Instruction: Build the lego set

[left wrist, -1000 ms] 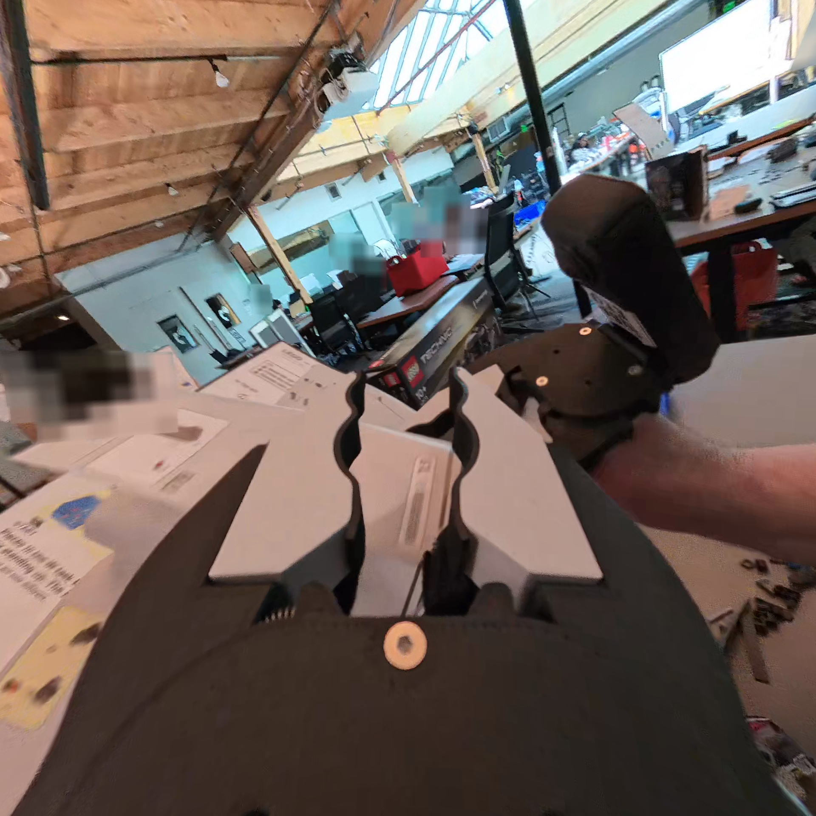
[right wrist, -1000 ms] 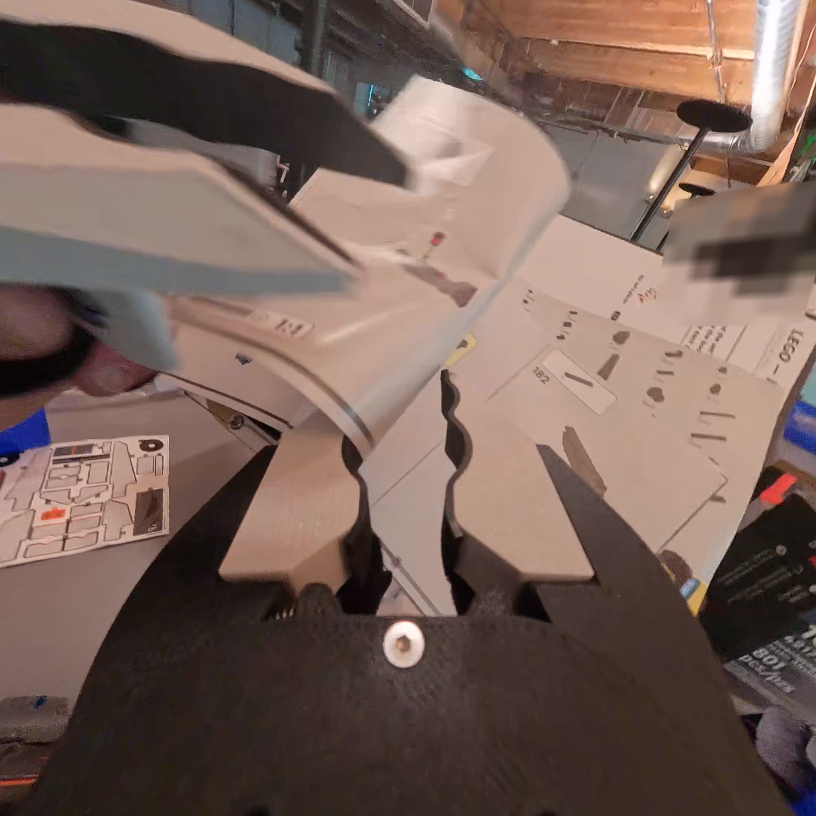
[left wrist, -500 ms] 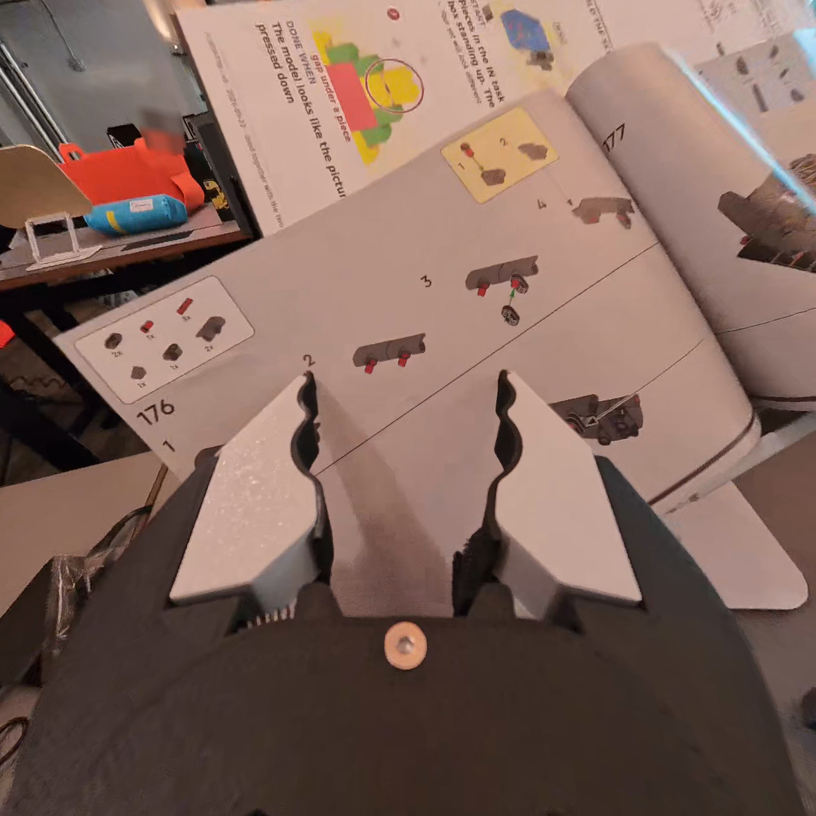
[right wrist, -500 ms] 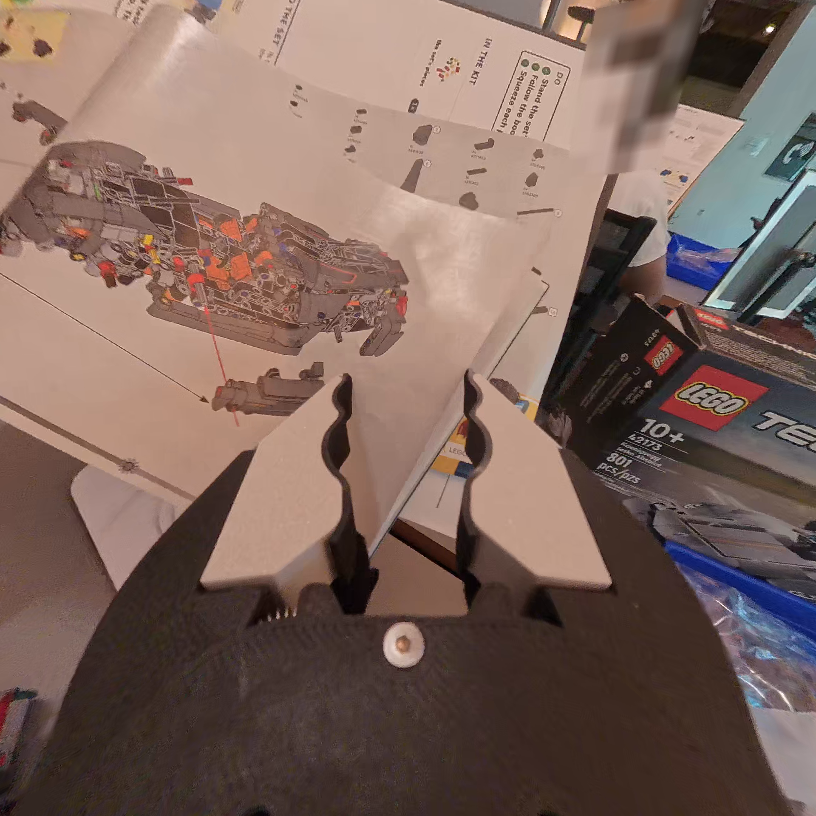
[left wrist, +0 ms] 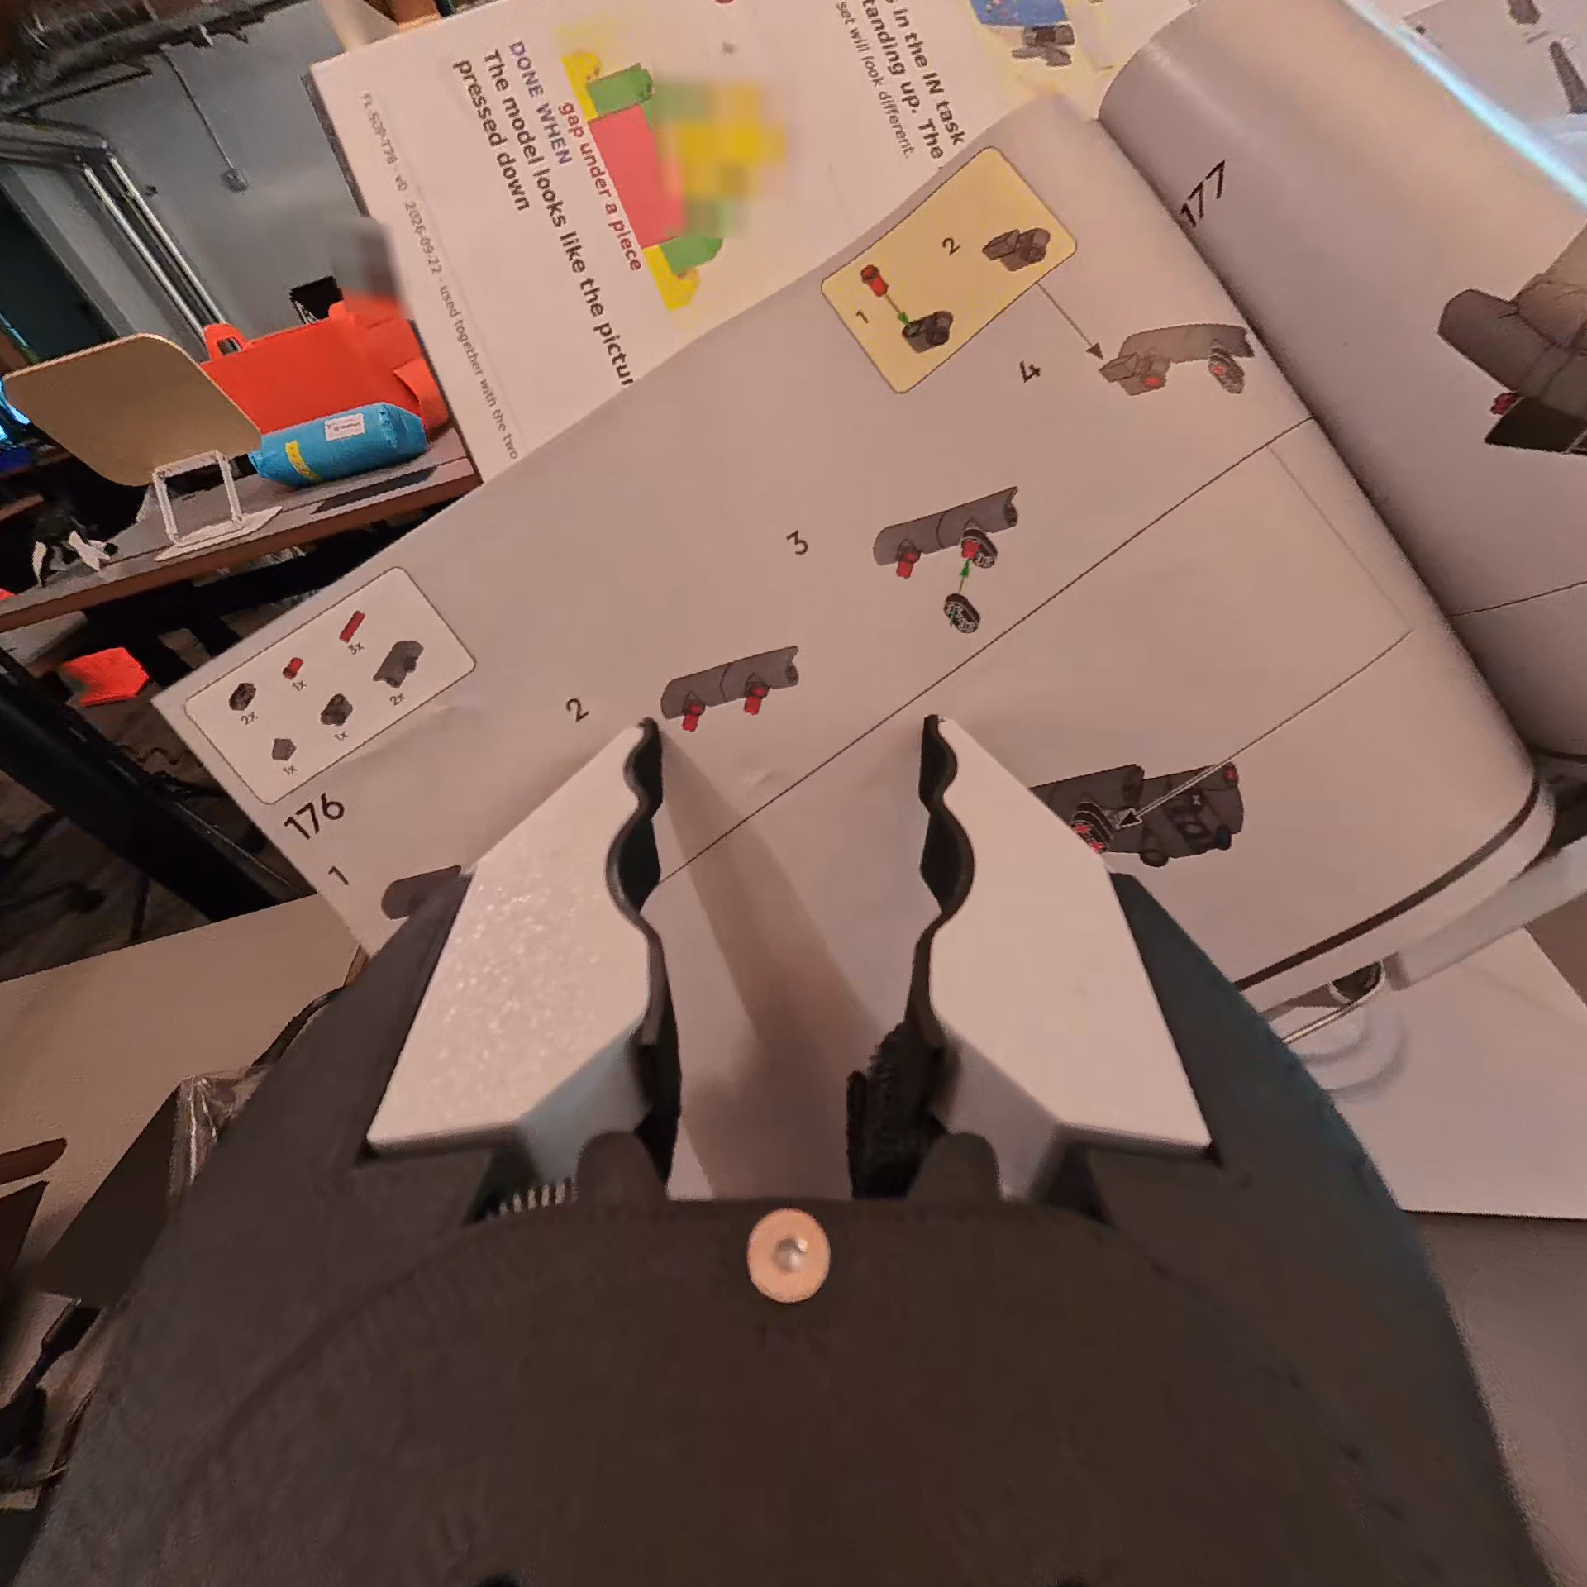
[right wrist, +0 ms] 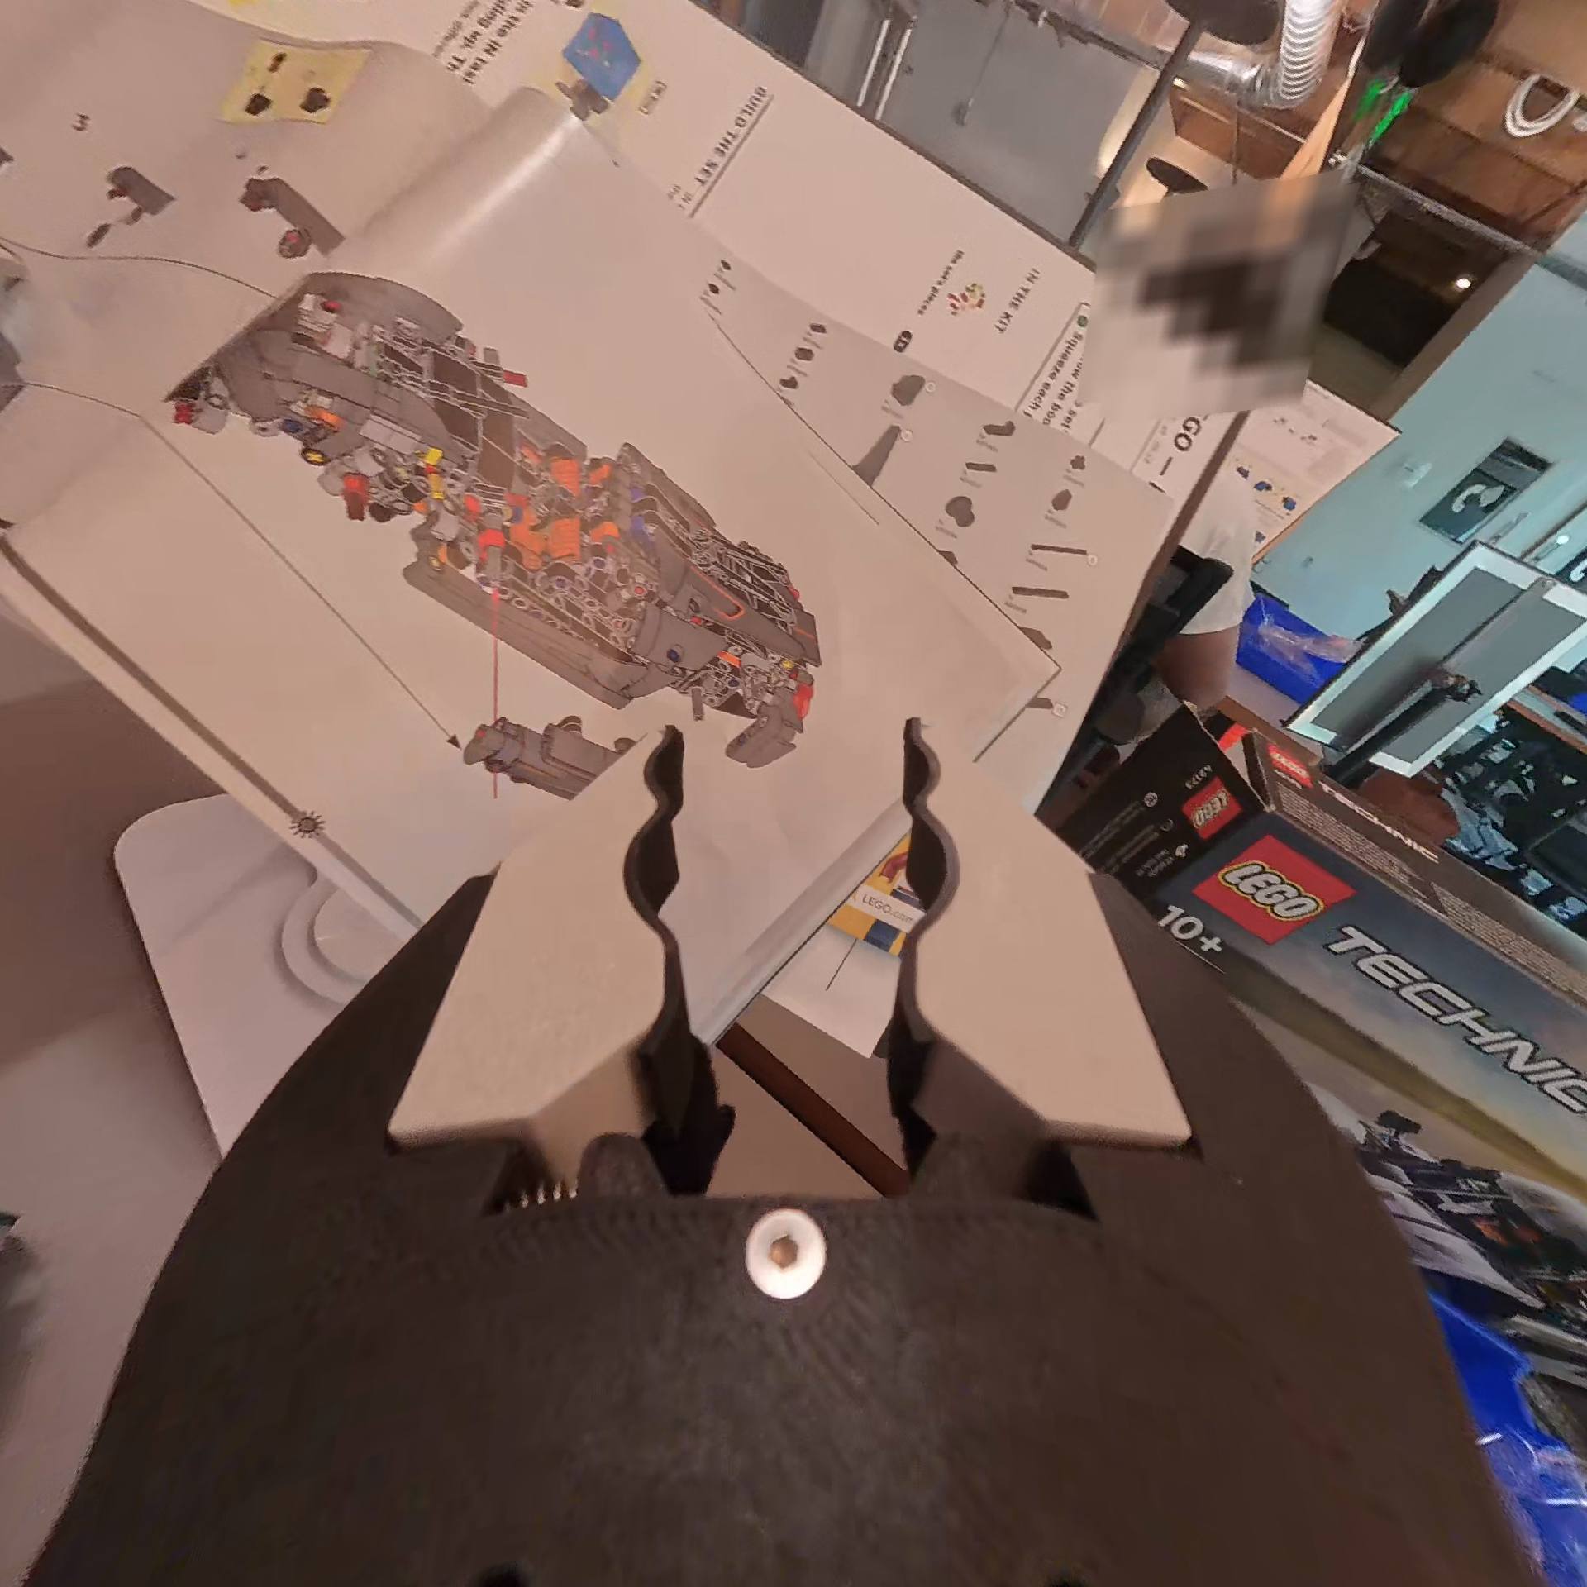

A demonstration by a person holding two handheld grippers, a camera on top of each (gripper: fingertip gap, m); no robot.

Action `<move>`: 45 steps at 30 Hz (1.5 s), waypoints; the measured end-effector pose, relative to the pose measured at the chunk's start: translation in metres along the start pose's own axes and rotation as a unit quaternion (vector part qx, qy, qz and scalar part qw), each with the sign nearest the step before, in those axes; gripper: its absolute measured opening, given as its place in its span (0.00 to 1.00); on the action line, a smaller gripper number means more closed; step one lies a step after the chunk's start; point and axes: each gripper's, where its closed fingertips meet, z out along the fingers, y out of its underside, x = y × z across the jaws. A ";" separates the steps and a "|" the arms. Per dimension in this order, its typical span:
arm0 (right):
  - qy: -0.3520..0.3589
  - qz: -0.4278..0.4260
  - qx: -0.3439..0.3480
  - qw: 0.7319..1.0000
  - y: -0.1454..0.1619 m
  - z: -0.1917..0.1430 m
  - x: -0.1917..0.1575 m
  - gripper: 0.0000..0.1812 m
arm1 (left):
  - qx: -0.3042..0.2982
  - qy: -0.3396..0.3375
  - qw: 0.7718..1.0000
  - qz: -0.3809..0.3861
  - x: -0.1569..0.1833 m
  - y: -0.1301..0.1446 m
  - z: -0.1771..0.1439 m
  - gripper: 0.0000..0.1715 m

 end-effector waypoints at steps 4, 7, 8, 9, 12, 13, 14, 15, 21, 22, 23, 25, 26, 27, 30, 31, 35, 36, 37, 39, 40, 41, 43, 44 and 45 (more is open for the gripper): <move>-0.025 0.004 0.006 1.000 -0.008 -0.007 -0.008 0.26 | 0.000 0.001 1.000 0.006 0.003 -0.001 0.001 0.31; -0.057 0.007 -0.003 0.998 -0.009 -0.018 -0.017 0.26 | -0.002 0.002 1.000 0.011 0.006 -0.002 0.002 0.26; -0.065 0.006 -0.009 0.998 -0.008 -0.021 -0.020 0.26 | -0.002 0.004 1.000 0.014 0.008 -0.002 0.002 0.24; -0.068 0.003 -0.011 0.998 -0.007 -0.025 -0.022 0.26 | -0.003 0.006 1.000 0.016 0.010 -0.002 0.003 0.21; -0.072 0.000 -0.011 0.997 -0.006 -0.034 -0.023 0.26 | -0.003 0.006 1.000 0.026 0.016 -0.003 0.006 0.15; -0.072 0.002 -0.010 0.997 -0.005 -0.037 -0.022 0.26 | -0.002 0.006 1.000 0.027 0.018 -0.003 0.008 0.13; -0.072 0.004 -0.008 0.997 -0.005 -0.039 -0.021 0.25 | -0.002 0.007 1.000 0.027 0.018 -0.003 0.009 0.12; -0.074 0.005 -0.008 0.997 -0.005 -0.041 -0.020 0.25 | -0.003 0.009 1.000 0.028 0.020 -0.003 0.009 0.10; -0.083 0.002 -0.007 0.997 -0.003 -0.048 -0.021 0.25 | -0.012 0.032 0.999 0.026 0.026 -0.006 0.010 0.00; -0.084 0.001 -0.005 0.996 -0.003 -0.049 -0.021 0.25 | -0.013 0.036 0.999 0.021 0.026 -0.006 0.009 0.00; -0.086 0.000 -0.004 0.996 -0.004 -0.050 -0.022 0.25 | -0.014 0.043 0.999 0.015 0.027 -0.007 0.009 0.00; -0.090 -0.003 -0.003 0.996 -0.004 -0.051 -0.024 0.25 | -0.008 0.055 0.998 0.001 0.029 -0.011 0.007 0.00; -0.096 -0.006 0.000 0.995 -0.005 -0.052 -0.027 0.25 | -0.001 0.061 0.998 -0.006 0.030 -0.014 0.005 0.00; -0.102 -0.008 0.006 0.995 -0.007 -0.053 -0.031 0.26 | 0.004 0.070 0.997 -0.012 0.033 -0.018 0.002 0.00; -0.131 -0.028 0.029 0.991 -0.018 -0.054 -0.055 0.29 | 0.016 0.118 0.992 -0.036 0.049 -0.035 -0.007 0.00; -0.140 -0.041 0.040 0.988 -0.023 -0.054 -0.069 0.30 | 0.022 0.133 0.990 -0.042 0.054 -0.043 -0.011 0.00; -0.141 -0.116 0.063 0.981 -0.040 -0.034 -0.125 0.42 | 0.023 0.195 0.980 -0.041 0.085 -0.070 -0.019 0.00; -0.137 -0.134 0.068 0.979 -0.044 -0.025 -0.137 0.46 | 0.023 0.211 0.976 -0.041 0.094 -0.075 -0.021 0.00; -0.132 -0.146 0.065 0.978 -0.045 -0.015 -0.148 0.49 | 0.025 0.222 0.974 -0.040 0.101 -0.081 -0.023 0.00; -0.115 -0.160 0.066 0.978 -0.049 0.004 -0.160 0.49 | 0.019 0.247 0.968 -0.035 0.117 -0.088 -0.026 0.00; -0.101 -0.167 0.071 0.978 -0.053 0.011 -0.160 0.48 | 0.018 0.258 0.965 -0.034 0.124 -0.091 -0.027 0.00; -0.081 -0.172 0.079 0.979 -0.058 0.015 -0.156 0.44 | 0.022 0.269 0.962 -0.035 0.130 -0.096 -0.029 0.00; -0.062 -0.161 0.093 0.981 -0.067 0.017 -0.147 0.37 | 0.027 0.291 0.956 -0.029 0.141 -0.104 -0.034 0.00; -0.066 -0.144 0.103 0.982 -0.071 0.015 -0.144 0.36 | 0.032 0.298 0.954 -0.022 0.144 -0.108 -0.037 0.02; -0.070 -0.122 0.112 0.984 -0.074 0.011 -0.140 0.34 | 0.039 0.307 0.951 -0.012 0.147 -0.113 -0.042 0.07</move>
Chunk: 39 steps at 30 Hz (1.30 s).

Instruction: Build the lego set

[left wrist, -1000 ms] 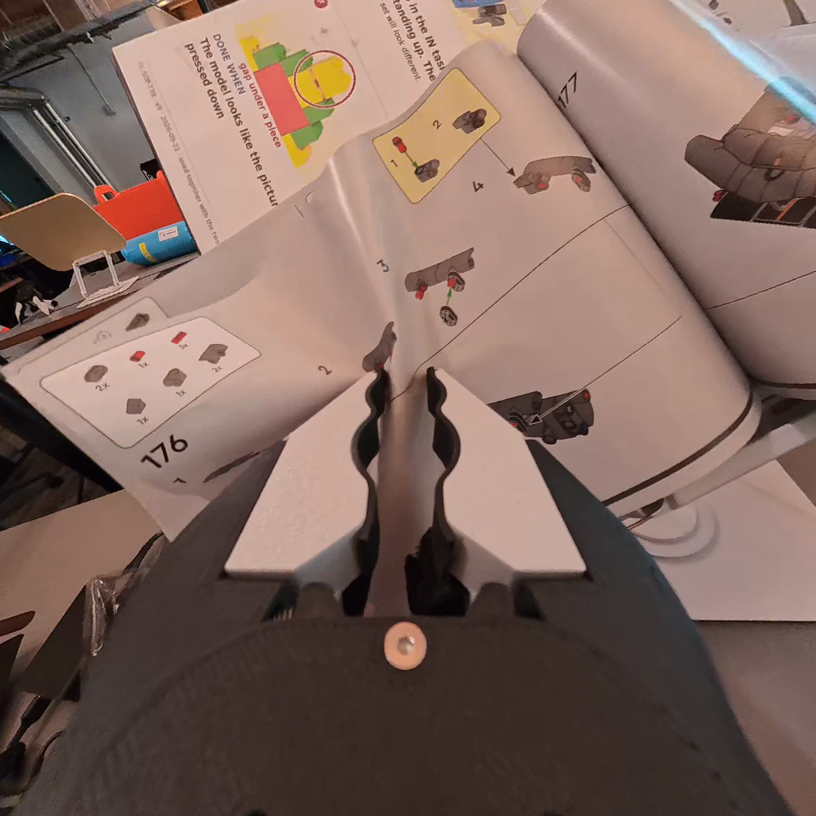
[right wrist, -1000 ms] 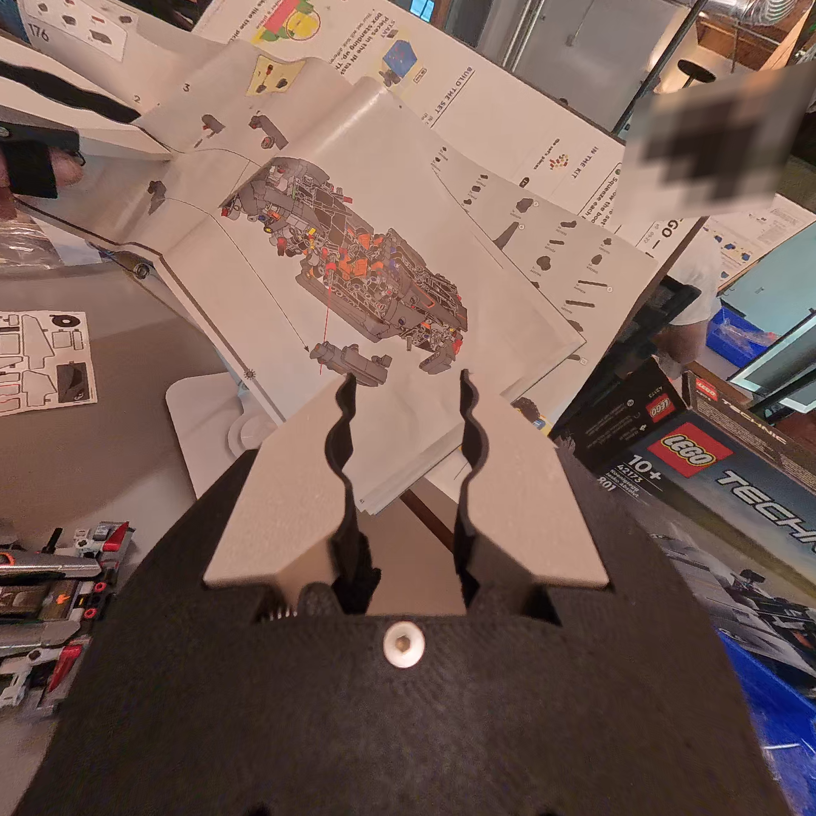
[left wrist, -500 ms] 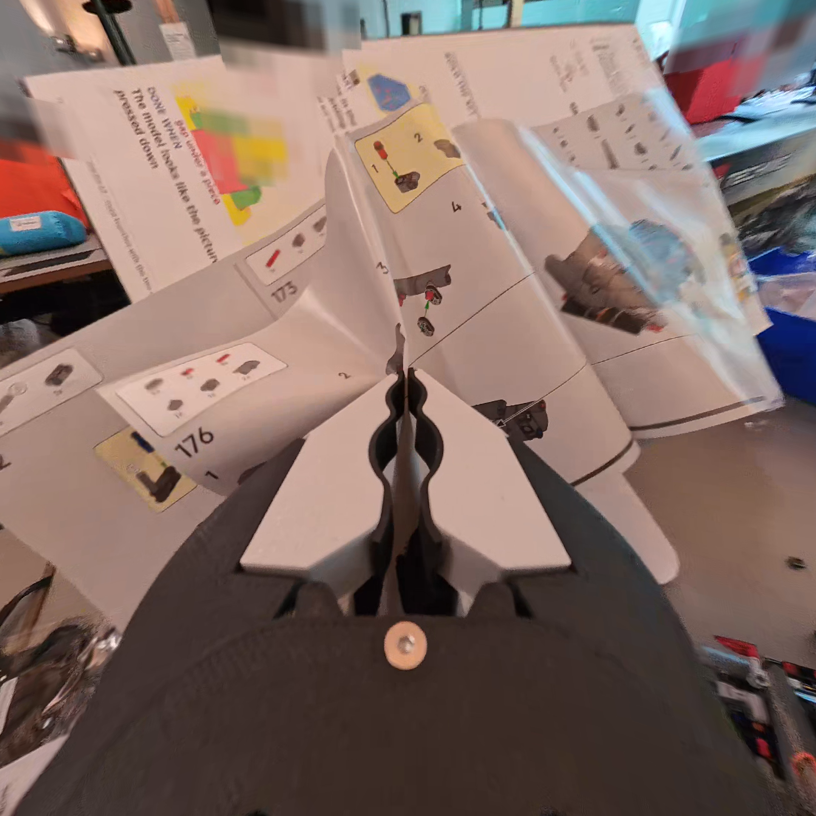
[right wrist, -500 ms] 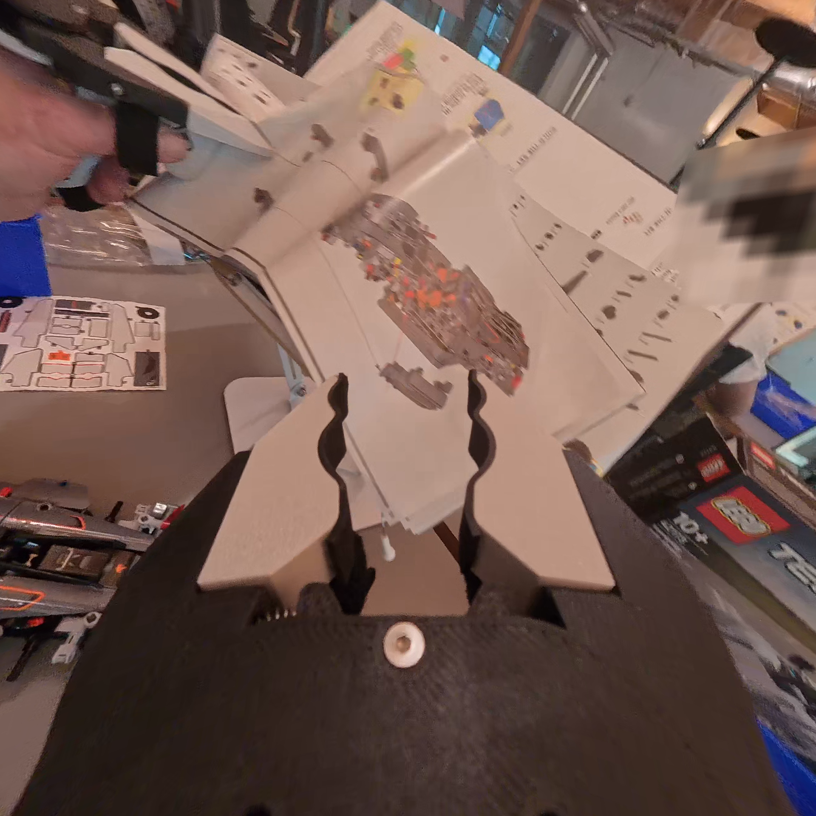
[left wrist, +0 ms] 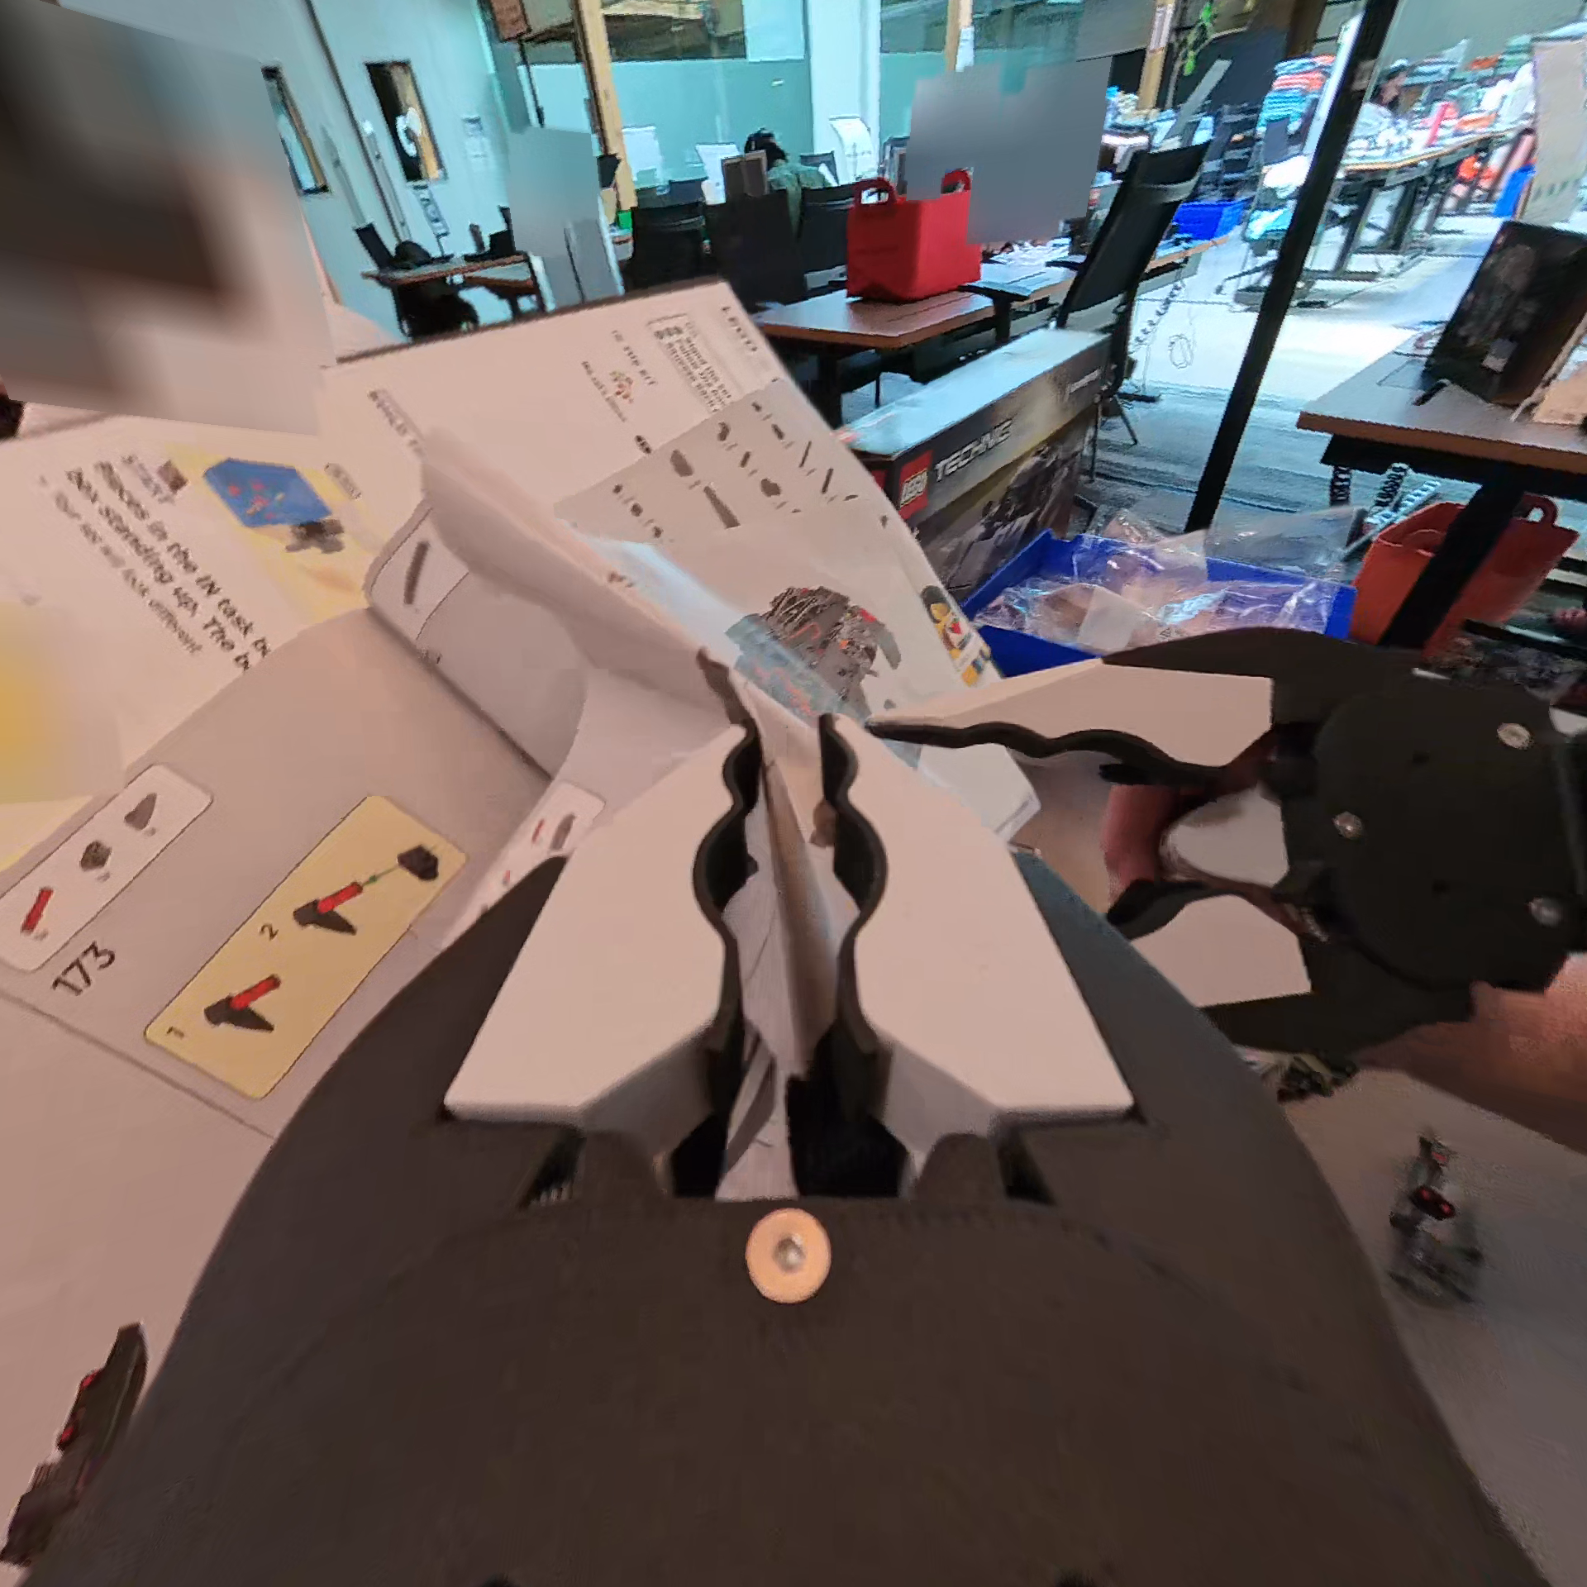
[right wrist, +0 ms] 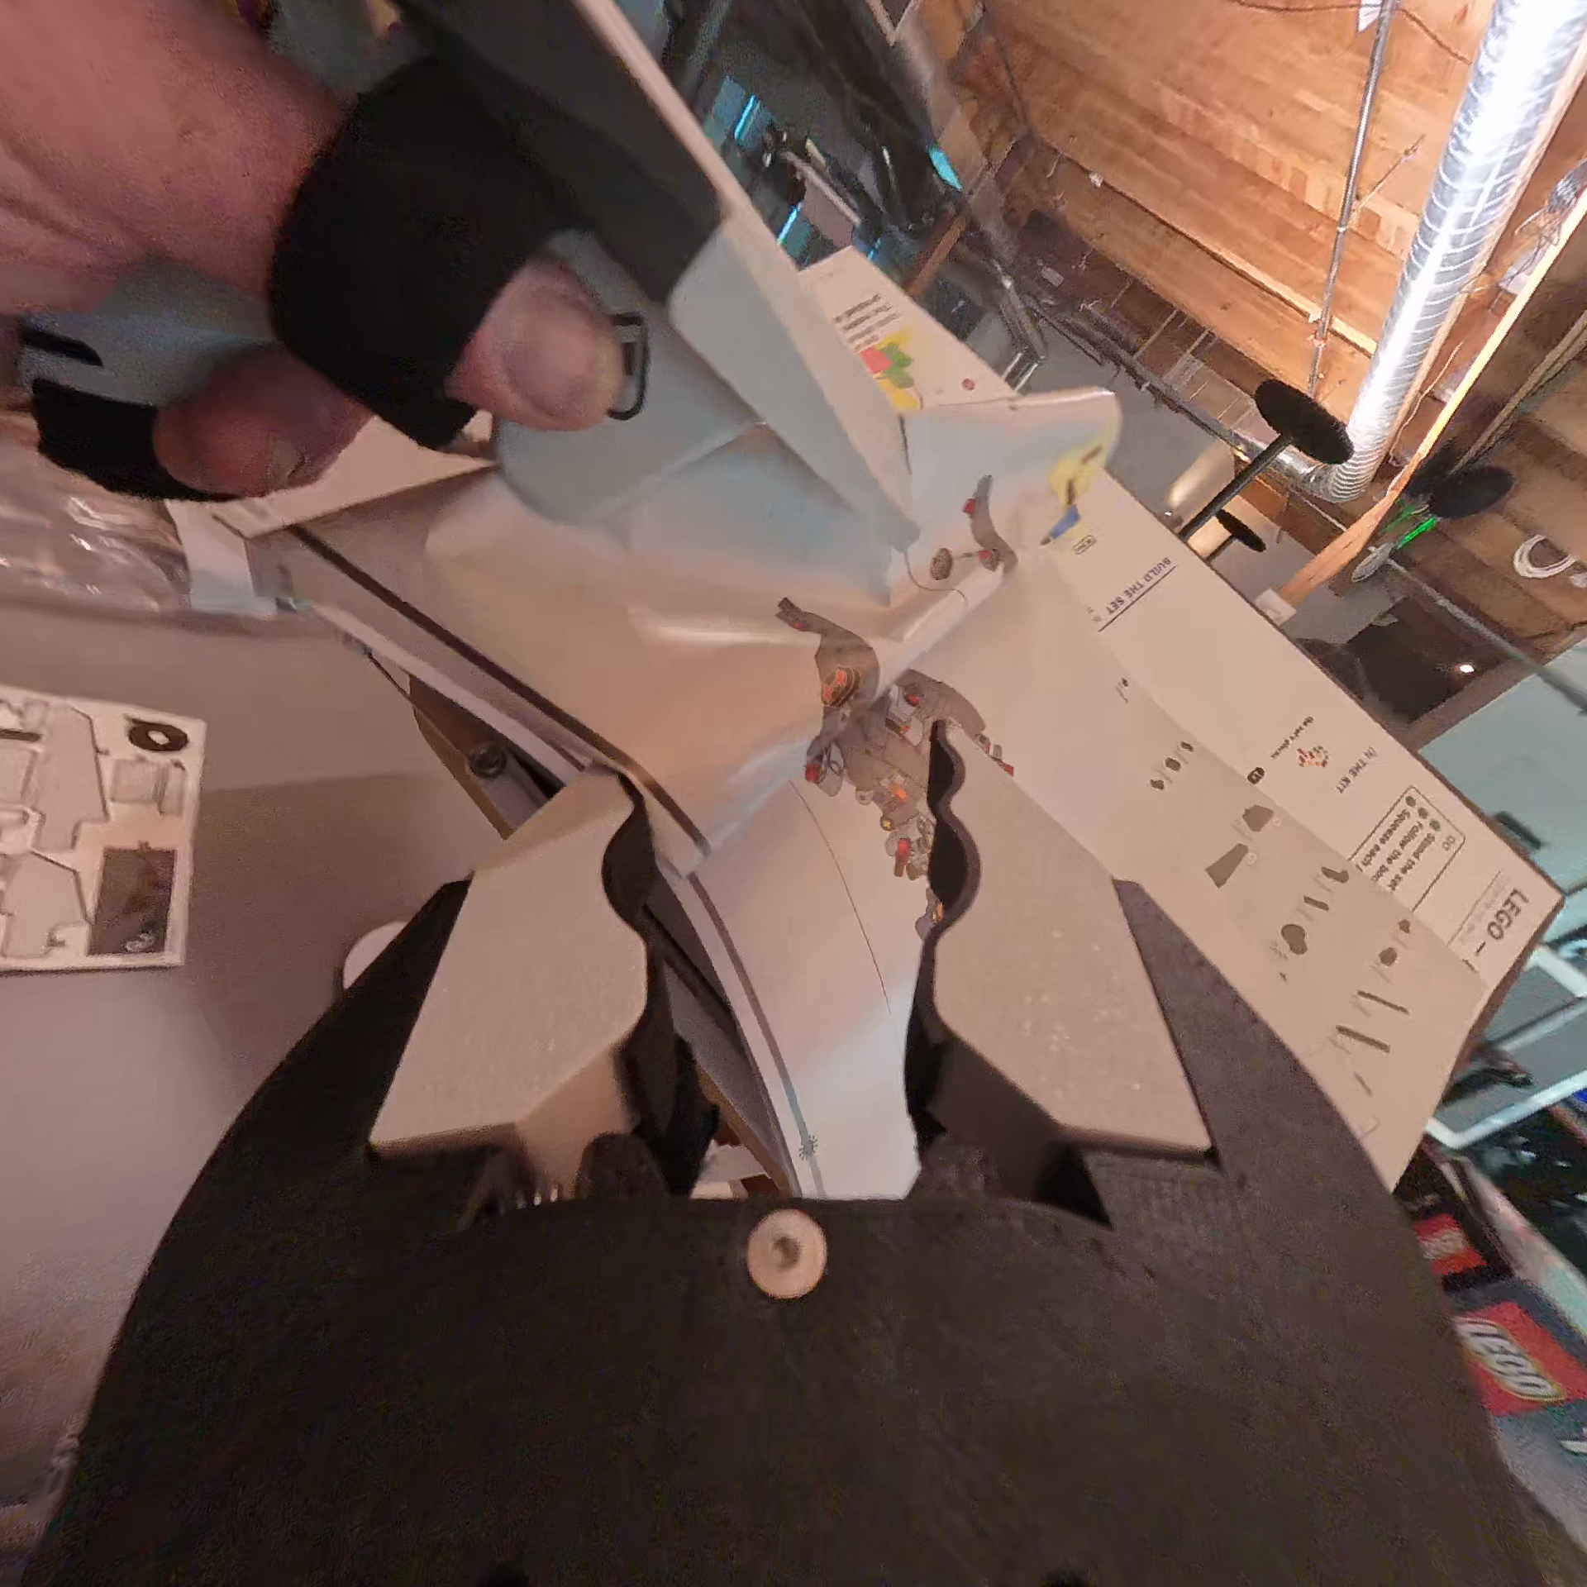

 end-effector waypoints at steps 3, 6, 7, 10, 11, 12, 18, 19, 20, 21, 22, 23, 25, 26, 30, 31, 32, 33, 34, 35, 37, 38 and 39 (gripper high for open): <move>0.008 0.046 0.016 0.999 -0.001 -0.011 0.016 0.30 | 0.073 0.007 0.996 0.042 0.007 -0.029 -0.024 0.14; 0.020 0.091 0.024 0.995 0.005 -0.021 0.035 0.27 | 0.129 -0.018 0.990 0.054 -0.004 -0.047 -0.058 0.17; 0.029 0.105 0.019 0.994 0.009 -0.024 0.043 0.27 | 0.135 -0.030 0.989 0.047 -0.012 -0.047 -0.067 0.18; 0.047 0.153 0.013 0.987 0.023 -0.033 0.068 0.27 | 0.110 -0.098 0.989 0.028 -0.052 -0.026 -0.090 0.19; 0.051 0.163 0.002 0.985 0.030 -0.034 0.075 0.26 | 0.091 -0.123 0.988 0.021 -0.068 -0.013 -0.094 0.19; 0.060 0.169 -0.007 0.984 0.038 -0.035 0.082 0.25 | 0.068 -0.147 0.987 0.011 -0.086 0.004 -0.098 0.20; 0.084 0.265 -0.017 0.960 0.074 -0.053 0.116 0.28 | -0.036 -0.262 0.963 -0.047 -0.168 0.095 -0.108 0.33; 0.092 0.263 -0.036 0.960 0.084 -0.055 0.119 0.29 | -0.052 -0.272 0.959 -0.051 -0.174 0.106 -0.106 0.37; 0.098 0.261 -0.053 0.959 0.094 -0.056 0.122 0.29 | -0.056 -0.278 0.958 -0.052 -0.177 0.112 -0.104 0.39; 0.102 0.260 -0.063 0.958 0.100 -0.057 0.123 0.29 | -0.053 -0.281 0.957 -0.052 -0.178 0.115 -0.102 0.40; 0.106 0.257 -0.068 0.958 0.104 -0.059 0.124 0.29 | -0.051 -0.285 0.956 -0.054 -0.180 0.117 -0.101 0.42; 0.111 0.251 -0.077 0.959 0.109 -0.060 0.125 0.29 | -0.056 -0.293 0.953 -0.052 -0.181 0.119 -0.100 0.43; 0.117 0.235 -0.102 0.960 0.119 -0.062 0.126 0.30 | -0.064 -0.293 0.953 -0.048 -0.181 0.123 -0.095 0.43; 0.119 0.229 -0.112 0.960 0.124 -0.062 0.127 0.31 | -0.066 -0.294 0.952 -0.048 -0.181 0.124 -0.094 0.43; 0.125 0.202 -0.104 0.966 0.118 -0.066 0.127 0.31 | -0.065 -0.292 0.953 -0.052 -0.181 0.126 -0.091 0.42; 0.116 0.189 -0.085 0.971 0.105 -0.067 0.122 0.31 | -0.066 -0.292 0.953 -0.051 -0.180 0.127 -0.090 0.42; 0.104 0.173 -0.073 0.977 0.092 -0.066 0.115 0.33 | -0.065 -0.292 0.953 -0.050 -0.180 0.127 -0.090 0.42; 0.084 0.158 -0.058 0.982 0.078 -0.064 0.105 0.34 | -0.064 -0.293 0.953 -0.050 -0.180 0.126 -0.089 0.41; 0.060 0.147 -0.041 0.986 0.063 -0.061 0.092 0.36 | -0.064 -0.294 0.952 -0.049 -0.180 0.126 -0.089 0.41; 0.033 0.144 -0.029 0.989 0.049 -0.056 0.077 0.37 | -0.063 -0.294 0.952 -0.050 -0.180 0.126 -0.089 0.40; -0.022 0.133 -0.025 0.991 0.029 -0.042 0.040 0.40 | -0.060 -0.293 0.953 -0.052 -0.179 0.126 -0.087 0.39; -0.034 0.114 -0.029 0.992 0.024 -0.035 0.025 0.40 | -0.059 -0.292 0.953 -0.054 -0.178 0.126 -0.086 0.38; -0.040 0.097 -0.035 0.994 0.022 -0.027 0.013 0.40 | -0.057 -0.291 0.954 -0.055 -0.177 0.125 -0.085 0.36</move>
